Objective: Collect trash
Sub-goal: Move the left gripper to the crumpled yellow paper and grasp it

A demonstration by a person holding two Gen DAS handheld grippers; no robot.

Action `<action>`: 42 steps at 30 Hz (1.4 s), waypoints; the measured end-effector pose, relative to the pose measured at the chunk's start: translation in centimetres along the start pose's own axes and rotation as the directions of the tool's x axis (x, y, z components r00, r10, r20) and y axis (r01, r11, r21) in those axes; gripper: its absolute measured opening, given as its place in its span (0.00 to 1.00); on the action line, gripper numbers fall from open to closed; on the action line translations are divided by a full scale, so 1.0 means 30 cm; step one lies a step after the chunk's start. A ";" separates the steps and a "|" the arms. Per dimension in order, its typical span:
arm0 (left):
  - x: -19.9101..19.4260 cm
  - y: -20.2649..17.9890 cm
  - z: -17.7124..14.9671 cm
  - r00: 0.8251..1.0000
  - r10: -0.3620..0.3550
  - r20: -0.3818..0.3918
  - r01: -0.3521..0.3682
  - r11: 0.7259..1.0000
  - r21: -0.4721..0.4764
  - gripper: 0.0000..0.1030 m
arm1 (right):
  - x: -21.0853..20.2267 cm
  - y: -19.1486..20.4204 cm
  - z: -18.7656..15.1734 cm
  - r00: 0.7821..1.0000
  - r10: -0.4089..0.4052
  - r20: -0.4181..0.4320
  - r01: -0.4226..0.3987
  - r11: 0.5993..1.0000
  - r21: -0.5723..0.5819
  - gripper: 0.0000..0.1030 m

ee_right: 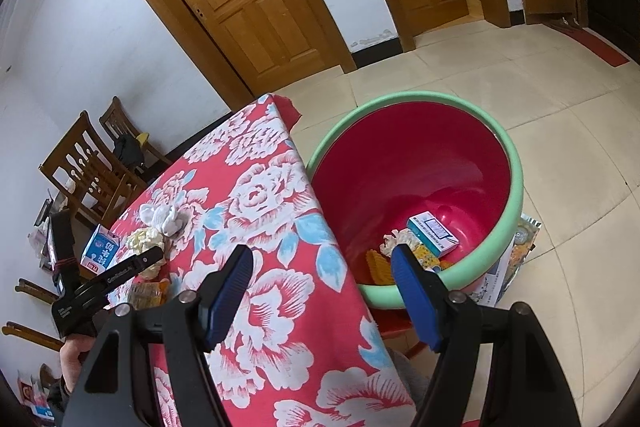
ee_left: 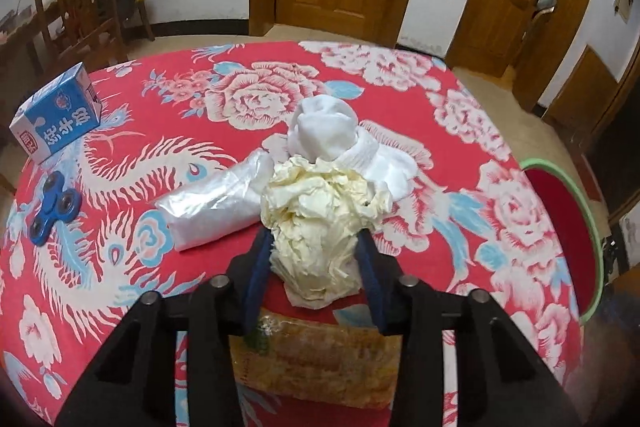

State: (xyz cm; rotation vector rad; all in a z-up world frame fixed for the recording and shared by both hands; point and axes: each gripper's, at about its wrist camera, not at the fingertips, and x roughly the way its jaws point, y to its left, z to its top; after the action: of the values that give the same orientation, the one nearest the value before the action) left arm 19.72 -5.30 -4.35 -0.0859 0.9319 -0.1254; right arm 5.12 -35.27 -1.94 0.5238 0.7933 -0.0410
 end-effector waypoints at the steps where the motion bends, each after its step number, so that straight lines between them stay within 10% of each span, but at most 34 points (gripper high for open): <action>1: -0.011 0.003 -0.002 1.000 -0.013 0.003 0.013 1.000 -0.003 0.38 | 0.000 0.003 0.000 1.000 0.001 0.000 -0.001 1.000 -0.003 0.72; 20: -0.285 0.194 -0.095 0.996 -0.009 0.086 0.016 0.996 -0.085 0.38 | 0.078 0.301 -0.051 0.987 0.111 -0.113 -0.133 0.969 -0.210 0.72; 42: -0.346 0.469 -0.225 0.994 0.069 0.081 -0.047 0.967 -0.250 0.38 | 0.354 0.668 -0.187 0.943 0.055 -0.328 -0.237 0.802 -0.548 0.95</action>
State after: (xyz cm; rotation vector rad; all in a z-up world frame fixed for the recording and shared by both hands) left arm 9.14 9.98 -1.91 -0.2935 0.8561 0.0500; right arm 13.44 -13.51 -3.85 -0.0042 1.0036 0.4304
